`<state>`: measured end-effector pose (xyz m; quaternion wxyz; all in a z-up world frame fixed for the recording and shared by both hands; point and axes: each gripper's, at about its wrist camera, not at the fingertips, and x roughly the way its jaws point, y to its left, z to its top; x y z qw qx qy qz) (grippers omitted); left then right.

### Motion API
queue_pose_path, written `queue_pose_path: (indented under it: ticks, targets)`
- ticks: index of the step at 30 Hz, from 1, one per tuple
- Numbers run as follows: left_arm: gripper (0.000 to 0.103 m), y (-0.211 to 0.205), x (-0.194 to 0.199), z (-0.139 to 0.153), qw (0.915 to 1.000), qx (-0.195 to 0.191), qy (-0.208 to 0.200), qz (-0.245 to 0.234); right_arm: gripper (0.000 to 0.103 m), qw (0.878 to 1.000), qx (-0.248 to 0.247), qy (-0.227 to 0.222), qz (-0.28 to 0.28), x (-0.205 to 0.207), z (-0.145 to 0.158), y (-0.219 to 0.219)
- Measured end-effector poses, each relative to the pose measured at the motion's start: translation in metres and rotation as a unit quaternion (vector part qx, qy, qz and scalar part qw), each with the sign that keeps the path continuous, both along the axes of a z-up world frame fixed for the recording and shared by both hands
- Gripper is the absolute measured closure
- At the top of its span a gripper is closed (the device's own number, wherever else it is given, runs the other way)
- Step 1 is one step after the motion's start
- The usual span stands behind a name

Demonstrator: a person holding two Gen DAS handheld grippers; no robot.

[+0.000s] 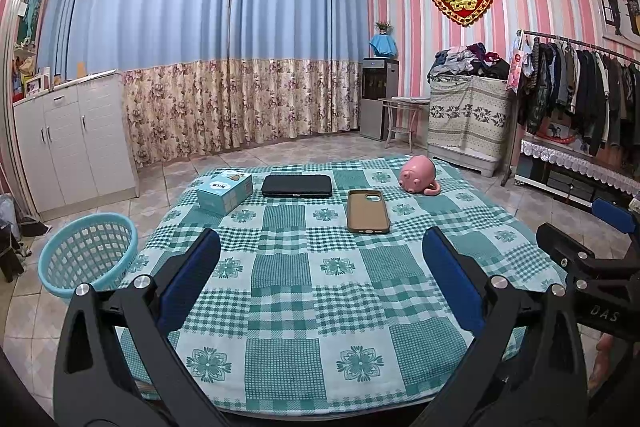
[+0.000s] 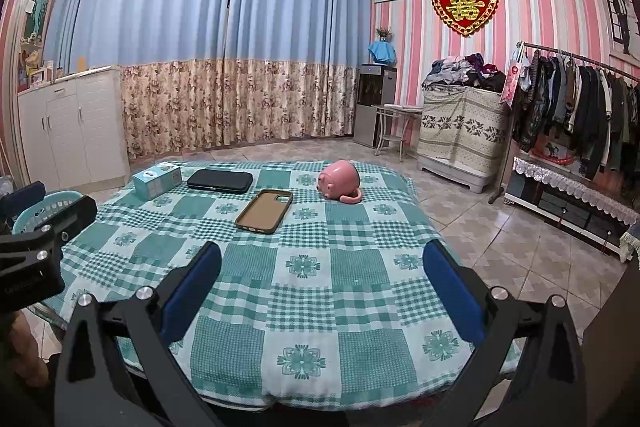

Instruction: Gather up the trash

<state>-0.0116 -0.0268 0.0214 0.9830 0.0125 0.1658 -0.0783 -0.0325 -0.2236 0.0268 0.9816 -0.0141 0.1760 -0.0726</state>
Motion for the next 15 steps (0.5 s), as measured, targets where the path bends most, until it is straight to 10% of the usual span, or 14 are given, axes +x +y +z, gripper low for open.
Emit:
queue_pose_path:
  ticks: [15]
  targets:
    - [0.005,0.0015,0.0005,0.0010,1.0000,-0.001,-0.002,0.001,0.005,1.000,-0.001,-0.001,-0.001,0.0008,0.0033,-0.0006]
